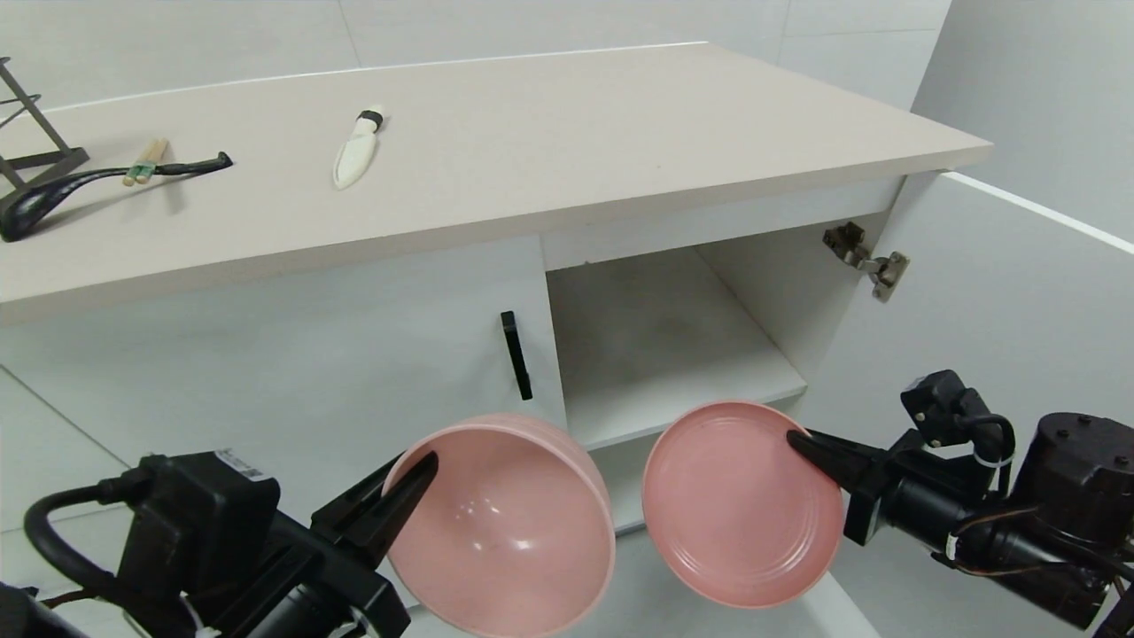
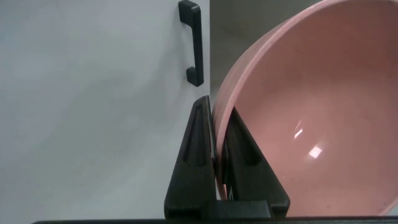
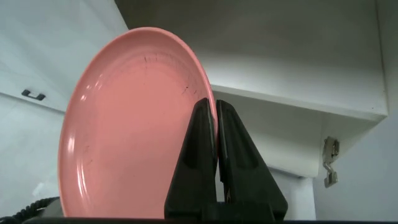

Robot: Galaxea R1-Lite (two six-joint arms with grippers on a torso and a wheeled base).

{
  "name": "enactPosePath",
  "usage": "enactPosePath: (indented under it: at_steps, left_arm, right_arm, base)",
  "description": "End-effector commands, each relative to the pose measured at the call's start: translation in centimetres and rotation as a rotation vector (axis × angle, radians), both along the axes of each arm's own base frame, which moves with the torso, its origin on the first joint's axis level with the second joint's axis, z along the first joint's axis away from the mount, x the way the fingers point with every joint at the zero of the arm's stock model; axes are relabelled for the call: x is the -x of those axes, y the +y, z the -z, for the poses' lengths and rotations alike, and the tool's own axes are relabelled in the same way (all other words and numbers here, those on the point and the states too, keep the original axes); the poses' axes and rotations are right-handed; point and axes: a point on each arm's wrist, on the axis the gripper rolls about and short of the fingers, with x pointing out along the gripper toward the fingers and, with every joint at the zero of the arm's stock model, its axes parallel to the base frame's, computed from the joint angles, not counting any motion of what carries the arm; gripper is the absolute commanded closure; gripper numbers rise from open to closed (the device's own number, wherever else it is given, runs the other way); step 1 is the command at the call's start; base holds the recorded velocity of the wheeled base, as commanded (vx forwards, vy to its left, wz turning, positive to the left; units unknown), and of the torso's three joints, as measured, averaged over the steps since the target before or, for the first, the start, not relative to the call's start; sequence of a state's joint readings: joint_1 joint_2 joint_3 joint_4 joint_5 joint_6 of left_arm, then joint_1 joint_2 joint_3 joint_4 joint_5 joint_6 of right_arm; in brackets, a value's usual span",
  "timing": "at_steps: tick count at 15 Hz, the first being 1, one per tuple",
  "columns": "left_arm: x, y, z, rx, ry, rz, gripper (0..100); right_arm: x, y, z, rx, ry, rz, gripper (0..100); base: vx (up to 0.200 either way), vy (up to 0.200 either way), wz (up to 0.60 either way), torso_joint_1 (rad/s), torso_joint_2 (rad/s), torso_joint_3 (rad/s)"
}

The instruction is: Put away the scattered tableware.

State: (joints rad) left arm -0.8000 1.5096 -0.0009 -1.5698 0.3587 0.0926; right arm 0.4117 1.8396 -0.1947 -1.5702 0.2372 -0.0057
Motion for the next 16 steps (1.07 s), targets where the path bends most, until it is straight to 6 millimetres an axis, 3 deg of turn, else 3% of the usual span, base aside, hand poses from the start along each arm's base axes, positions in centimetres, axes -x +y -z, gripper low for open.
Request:
enactPosePath:
  at_steps: [1,3,8,16]
  left_arm:
    - [-0.1,-0.1,0.2,-0.009,0.005,0.000,100]
    - [0.0,0.0,0.0,-0.013,-0.006,-0.010,100]
    - [0.2,0.3,-0.4,0.004,-0.022,-0.014,100]
    - [1.0,0.0,-0.8,0.022,-0.040,0.027,100]
  right_arm:
    - [-0.3,0.2,1.1,0.019,0.040,-0.002,100]
    - [0.0,0.0,1.6,0.031,0.065,-0.002,100]
    - [-0.3,0.1,1.7,0.033,0.064,-0.002,100]
    - [-0.3,0.5,1.6,0.030,0.056,-0.016,100]
  base:
    - [0.000,0.000,0.00,-0.002,0.06,0.046]
    - [0.000,0.000,0.00,0.000,0.00,0.000]
    - [0.200,0.000,0.00,0.004,0.01,0.044]
    - [0.000,-0.025,0.00,0.001,0.00,0.000]
